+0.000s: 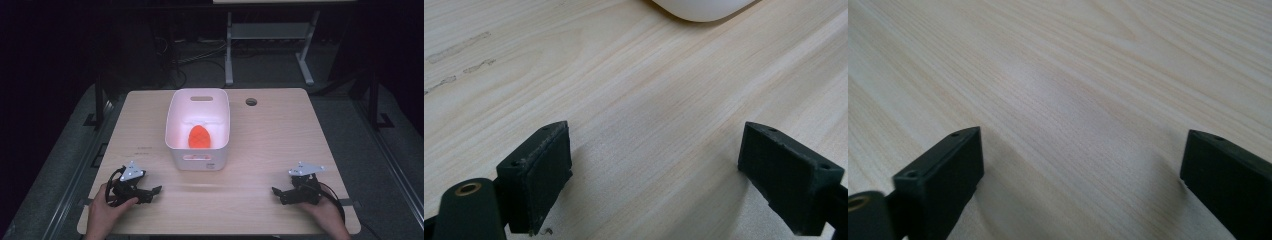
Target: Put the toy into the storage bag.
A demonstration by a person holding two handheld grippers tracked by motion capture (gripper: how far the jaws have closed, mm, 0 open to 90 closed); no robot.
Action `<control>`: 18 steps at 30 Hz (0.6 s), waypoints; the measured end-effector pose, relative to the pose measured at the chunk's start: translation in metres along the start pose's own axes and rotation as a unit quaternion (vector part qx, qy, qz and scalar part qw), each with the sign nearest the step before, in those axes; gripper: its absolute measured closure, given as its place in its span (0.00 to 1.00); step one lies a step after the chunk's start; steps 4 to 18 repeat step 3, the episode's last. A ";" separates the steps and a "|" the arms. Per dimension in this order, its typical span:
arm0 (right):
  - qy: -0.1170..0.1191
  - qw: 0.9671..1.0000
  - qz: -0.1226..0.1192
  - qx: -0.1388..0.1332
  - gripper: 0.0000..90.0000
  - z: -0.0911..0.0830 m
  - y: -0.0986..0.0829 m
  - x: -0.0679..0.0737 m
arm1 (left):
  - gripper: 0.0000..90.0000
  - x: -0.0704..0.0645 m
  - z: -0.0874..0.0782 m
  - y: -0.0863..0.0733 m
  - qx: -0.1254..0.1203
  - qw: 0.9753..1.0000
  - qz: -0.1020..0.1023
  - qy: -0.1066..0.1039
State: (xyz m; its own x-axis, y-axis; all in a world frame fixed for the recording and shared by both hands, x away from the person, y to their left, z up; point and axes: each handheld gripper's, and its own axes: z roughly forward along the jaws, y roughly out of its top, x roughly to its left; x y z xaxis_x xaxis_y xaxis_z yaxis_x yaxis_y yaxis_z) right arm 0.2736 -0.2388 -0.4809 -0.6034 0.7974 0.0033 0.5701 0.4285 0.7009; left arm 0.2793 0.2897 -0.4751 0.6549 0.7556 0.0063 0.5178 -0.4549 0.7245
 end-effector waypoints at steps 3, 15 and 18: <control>0.011 1.000 0.011 -0.001 0.02 0.001 -0.001 -0.003 | 0.14 0.000 0.000 0.000 0.000 1.000 0.000 0.001; 0.011 1.000 0.011 -0.001 0.02 0.001 -0.001 -0.003 | 0.14 0.000 0.000 0.000 0.000 1.000 0.000 0.001; 0.011 1.000 0.011 -0.001 0.02 0.001 -0.001 -0.003 | 0.14 0.000 0.000 0.000 0.000 1.000 0.000 0.001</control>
